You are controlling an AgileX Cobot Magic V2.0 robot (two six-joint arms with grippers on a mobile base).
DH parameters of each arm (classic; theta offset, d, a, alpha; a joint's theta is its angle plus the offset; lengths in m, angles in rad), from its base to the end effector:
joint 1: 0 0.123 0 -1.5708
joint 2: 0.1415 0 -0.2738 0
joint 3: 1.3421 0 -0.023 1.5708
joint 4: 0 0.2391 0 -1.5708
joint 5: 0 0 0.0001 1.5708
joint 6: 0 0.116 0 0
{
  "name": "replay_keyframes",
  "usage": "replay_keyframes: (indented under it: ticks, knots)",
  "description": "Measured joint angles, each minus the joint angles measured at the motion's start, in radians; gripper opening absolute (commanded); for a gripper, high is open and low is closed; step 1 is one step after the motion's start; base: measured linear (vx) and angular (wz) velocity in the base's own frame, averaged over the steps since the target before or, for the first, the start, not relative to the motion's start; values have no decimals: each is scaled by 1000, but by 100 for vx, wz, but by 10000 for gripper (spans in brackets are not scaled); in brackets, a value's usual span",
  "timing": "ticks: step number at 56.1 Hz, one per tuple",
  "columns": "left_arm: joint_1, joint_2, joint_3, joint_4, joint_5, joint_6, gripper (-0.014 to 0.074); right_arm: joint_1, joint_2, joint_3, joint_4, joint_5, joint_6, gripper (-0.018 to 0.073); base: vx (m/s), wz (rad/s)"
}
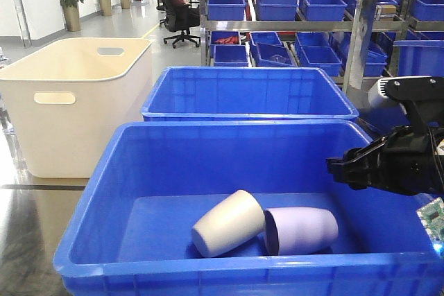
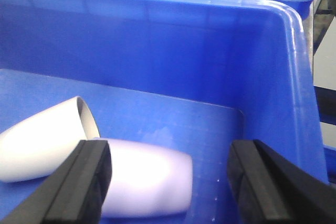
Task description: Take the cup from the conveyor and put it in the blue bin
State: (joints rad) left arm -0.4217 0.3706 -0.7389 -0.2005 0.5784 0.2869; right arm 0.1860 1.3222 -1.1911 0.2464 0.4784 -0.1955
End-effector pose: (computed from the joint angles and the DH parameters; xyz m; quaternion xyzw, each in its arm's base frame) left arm 0.0683 -0.0445 0.3698 0.2337 0.7083 -0.1407 0.6510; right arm 0.3034 0.0704 0.3514 -0.0980 0.8561 0.1012 0.4973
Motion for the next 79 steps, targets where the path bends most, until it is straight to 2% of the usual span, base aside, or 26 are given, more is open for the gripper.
replay_keyframes:
  ticks: [13,20,24,28,35,38,44,50,55,79]
  knots:
    - [0,-5,17,12,-43,0,-7,0,0,0,0,0,0,532,0,0]
    - [0,-16,101,98,-134,-33,-7,0,0,0,0,0,0,532,0,0]
    - [0,-43,176,172,-201,-110,-7,0,0,0,0,0,0,532,0,0]
    - [7,-89,270,260,-281,-239,-7,0,0,0,0,0,0,532,0,0]
    - [77,-172,436,311,-338,-387,-7,0,0,0,0,0,0,532,0,0]
    - [117,-206,503,308,-347,-419,-7,0,0,0,0,0,0,532,0,0]
    - [213,-293,651,238,-412,-433,-7,0,0,0,0,0,0,532,0,0]
    - [284,-365,757,125,-515,-404,-7,0,0,0,0,0,0,532,0,0]
    - [324,-378,765,70,-532,-370,-7,0,0,0,0,-1,0,532,0,0]
    - [344,-378,766,44,-494,-340,-7,0,0,0,0,-1,0,532,0,0]
